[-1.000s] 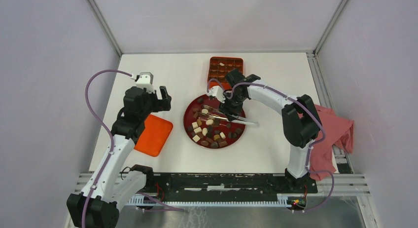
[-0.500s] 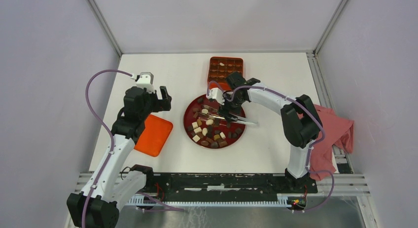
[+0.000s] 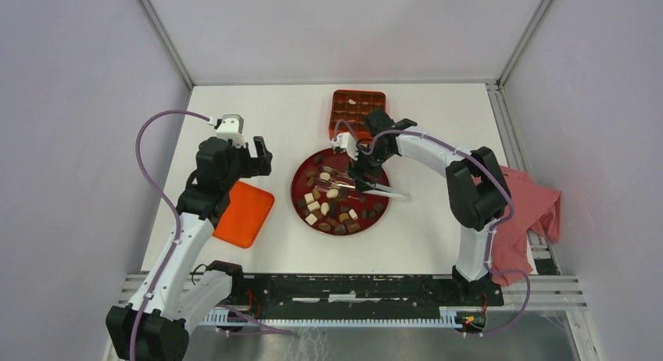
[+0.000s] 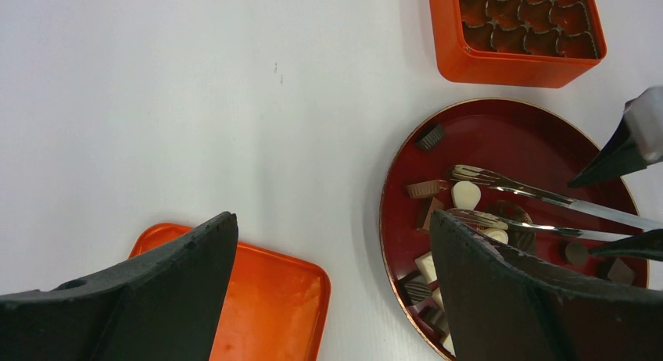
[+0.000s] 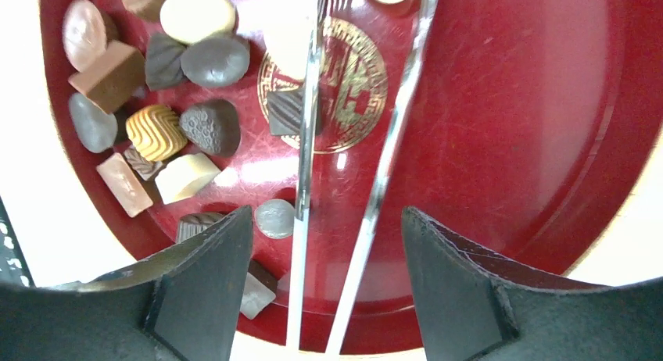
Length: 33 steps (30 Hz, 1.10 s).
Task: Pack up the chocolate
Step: Pick up the clamp from the plate.
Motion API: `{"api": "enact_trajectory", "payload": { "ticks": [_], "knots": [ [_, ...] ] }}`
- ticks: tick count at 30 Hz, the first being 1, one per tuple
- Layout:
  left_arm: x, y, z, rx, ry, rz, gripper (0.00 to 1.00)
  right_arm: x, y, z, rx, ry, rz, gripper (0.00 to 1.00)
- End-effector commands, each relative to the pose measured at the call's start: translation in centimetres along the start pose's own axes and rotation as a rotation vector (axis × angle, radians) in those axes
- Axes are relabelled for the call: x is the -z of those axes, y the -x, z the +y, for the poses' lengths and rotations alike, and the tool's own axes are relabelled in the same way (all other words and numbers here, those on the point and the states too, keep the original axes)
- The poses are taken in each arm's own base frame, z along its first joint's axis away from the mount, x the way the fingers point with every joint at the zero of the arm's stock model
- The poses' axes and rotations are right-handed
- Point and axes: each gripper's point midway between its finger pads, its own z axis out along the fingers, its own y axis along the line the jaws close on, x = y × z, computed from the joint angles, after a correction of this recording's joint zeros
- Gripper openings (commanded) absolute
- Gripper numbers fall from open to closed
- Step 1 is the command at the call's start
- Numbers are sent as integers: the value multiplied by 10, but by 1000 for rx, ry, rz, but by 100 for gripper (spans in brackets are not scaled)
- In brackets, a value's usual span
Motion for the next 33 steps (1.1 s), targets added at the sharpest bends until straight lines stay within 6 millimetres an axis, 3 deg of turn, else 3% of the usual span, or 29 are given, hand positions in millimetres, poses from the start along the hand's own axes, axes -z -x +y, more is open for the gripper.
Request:
{"api": "enact_trajectory", "payload": {
  "ticks": [1, 8, 17, 27, 33],
  "knots": [
    [-1, 8, -1, -47, -15, -32, 96, 35, 48, -9, -50, 25, -197, 74],
    [-1, 6, 0, -47, -14, -26, 96, 18, 27, -38, -133, -82, -117, 54],
    [-2, 6, -5, -48, -38, -23, 96, 1, 15, -42, -135, -97, -56, 54],
    [-1, 6, -5, -49, -40, -25, 96, -13, -2, -45, -102, -145, 30, 45],
    [-2, 6, -6, -49, -46, -23, 96, -12, -5, -42, -75, -159, 43, 25]
  ]
}}
